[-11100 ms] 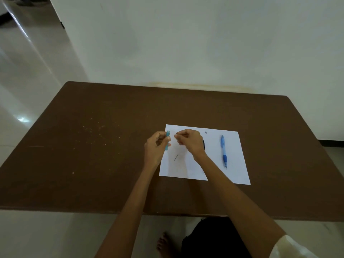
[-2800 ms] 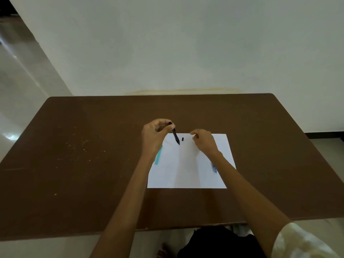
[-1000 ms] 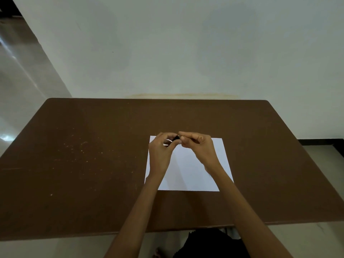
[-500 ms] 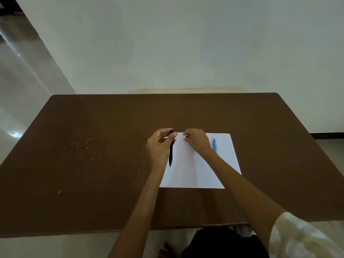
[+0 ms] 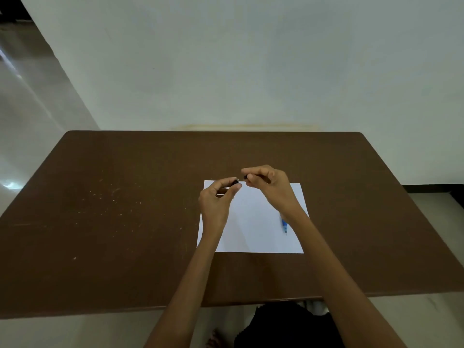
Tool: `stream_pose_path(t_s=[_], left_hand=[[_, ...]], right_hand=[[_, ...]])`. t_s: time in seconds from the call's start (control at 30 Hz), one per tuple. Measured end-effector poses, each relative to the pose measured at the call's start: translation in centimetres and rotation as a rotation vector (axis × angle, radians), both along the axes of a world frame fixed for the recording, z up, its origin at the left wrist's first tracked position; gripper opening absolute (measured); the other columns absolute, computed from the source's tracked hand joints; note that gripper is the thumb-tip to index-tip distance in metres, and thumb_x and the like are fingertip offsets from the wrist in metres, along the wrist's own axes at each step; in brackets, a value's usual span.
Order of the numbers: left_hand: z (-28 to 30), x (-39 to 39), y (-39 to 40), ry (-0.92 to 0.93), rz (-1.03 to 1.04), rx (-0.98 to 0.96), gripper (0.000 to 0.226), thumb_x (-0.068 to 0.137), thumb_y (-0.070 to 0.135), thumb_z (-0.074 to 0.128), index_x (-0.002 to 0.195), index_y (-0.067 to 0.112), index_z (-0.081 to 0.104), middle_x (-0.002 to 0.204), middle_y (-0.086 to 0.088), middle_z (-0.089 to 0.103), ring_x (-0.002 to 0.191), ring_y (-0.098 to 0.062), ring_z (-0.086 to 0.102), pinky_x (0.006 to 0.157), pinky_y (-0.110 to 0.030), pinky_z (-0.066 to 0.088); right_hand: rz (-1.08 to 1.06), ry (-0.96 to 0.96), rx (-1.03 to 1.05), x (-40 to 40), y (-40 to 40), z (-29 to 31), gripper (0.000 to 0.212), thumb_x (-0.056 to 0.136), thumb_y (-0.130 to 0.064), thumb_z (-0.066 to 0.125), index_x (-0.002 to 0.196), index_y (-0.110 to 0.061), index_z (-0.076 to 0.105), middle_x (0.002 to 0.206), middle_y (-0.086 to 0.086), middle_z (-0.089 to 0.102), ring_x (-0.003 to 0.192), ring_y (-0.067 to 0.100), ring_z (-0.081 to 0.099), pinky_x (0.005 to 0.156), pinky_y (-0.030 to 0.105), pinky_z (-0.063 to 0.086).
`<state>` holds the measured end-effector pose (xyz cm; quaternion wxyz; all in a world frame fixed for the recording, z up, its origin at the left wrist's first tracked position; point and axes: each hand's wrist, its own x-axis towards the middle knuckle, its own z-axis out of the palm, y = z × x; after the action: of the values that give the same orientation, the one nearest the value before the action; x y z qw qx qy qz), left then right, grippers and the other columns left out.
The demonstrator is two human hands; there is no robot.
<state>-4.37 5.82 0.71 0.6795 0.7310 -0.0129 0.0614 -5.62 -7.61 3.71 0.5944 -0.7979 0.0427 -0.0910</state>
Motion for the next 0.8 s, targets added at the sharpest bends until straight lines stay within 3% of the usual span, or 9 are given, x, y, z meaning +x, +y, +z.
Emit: stream_pose_path(t_s=[0.13,0.23,0.4,0.5,0.67,0.8], left_hand=[[0.6,-1.1,-0.1,-0.046,-0.017,0.046,0.016,0.08,0.015,0.07,0.095,0.02,0.07,0.088,0.009,0.068,0.08,-0.008,0.064,0.069,-0.012,0.053],[1.1,-1.9,-0.2,-0.069,-0.023,0.077,0.017,0.08,0.016,0.07,0.097,0.015,0.071,0.091,0.007,0.068,0.081,-0.007,0.063,0.069,-0.011,0.052],[1.7,-3.1,-0.6,-0.114,-0.043,0.11,0.02,0.08,0.014,0.07,0.099,0.011,0.071,0.091,0.006,0.067,0.079,-0.004,0.062,0.069,-0.006,0.049],[1.8,-3.4,-0.8,-0.117,-0.039,0.107,0.021,0.08,0.015,0.07,0.1,0.01,0.07,0.092,0.004,0.068,0.08,-0.006,0.062,0.069,-0.006,0.049],[1.7,-3.6,-1.1,-0.099,-0.035,0.11,0.02,0.08,0.017,0.07,0.099,0.012,0.07,0.097,-0.002,0.07,0.079,-0.007,0.062,0.068,-0.006,0.05],[1.7,-3.5,-1.2,-0.112,-0.033,0.113,0.021,0.08,0.014,0.07,0.1,0.009,0.07,0.097,-0.005,0.071,0.079,-0.007,0.062,0.069,-0.004,0.048]], right_hand=[[0.055,-0.08,-0.133,-0.9,-0.4,1.8,0.018,0.088,-0.005,0.059,0.091,-0.022,0.066,0.088,-0.015,0.062,0.081,-0.005,0.064,0.072,0.006,0.049],[0.066,-0.085,-0.16,-1.6,-0.7,2.5,0.012,0.087,-0.005,0.061,0.087,-0.017,0.062,0.084,-0.011,0.064,0.079,0.003,0.064,0.074,0.01,0.052],[0.062,-0.086,-0.2,-3.0,-0.8,3.1,0.008,0.086,-0.005,0.061,0.087,-0.011,0.057,0.082,-0.008,0.064,0.076,0.001,0.063,0.071,0.005,0.05],[0.053,-0.086,-0.198,-3.5,-1.0,3.3,0.009,0.086,-0.007,0.062,0.085,-0.013,0.055,0.08,-0.01,0.063,0.072,-0.003,0.063,0.068,0.004,0.048],[0.028,-0.094,-0.179,-3.8,-1.0,3.1,0.017,0.087,-0.008,0.062,0.081,-0.02,0.052,0.083,-0.004,0.066,0.078,0.006,0.065,0.072,0.009,0.052],[0.027,-0.094,-0.234,-3.5,-0.8,2.8,0.016,0.086,-0.009,0.063,0.08,-0.018,0.052,0.081,-0.007,0.064,0.074,0.002,0.062,0.067,0.001,0.046]])
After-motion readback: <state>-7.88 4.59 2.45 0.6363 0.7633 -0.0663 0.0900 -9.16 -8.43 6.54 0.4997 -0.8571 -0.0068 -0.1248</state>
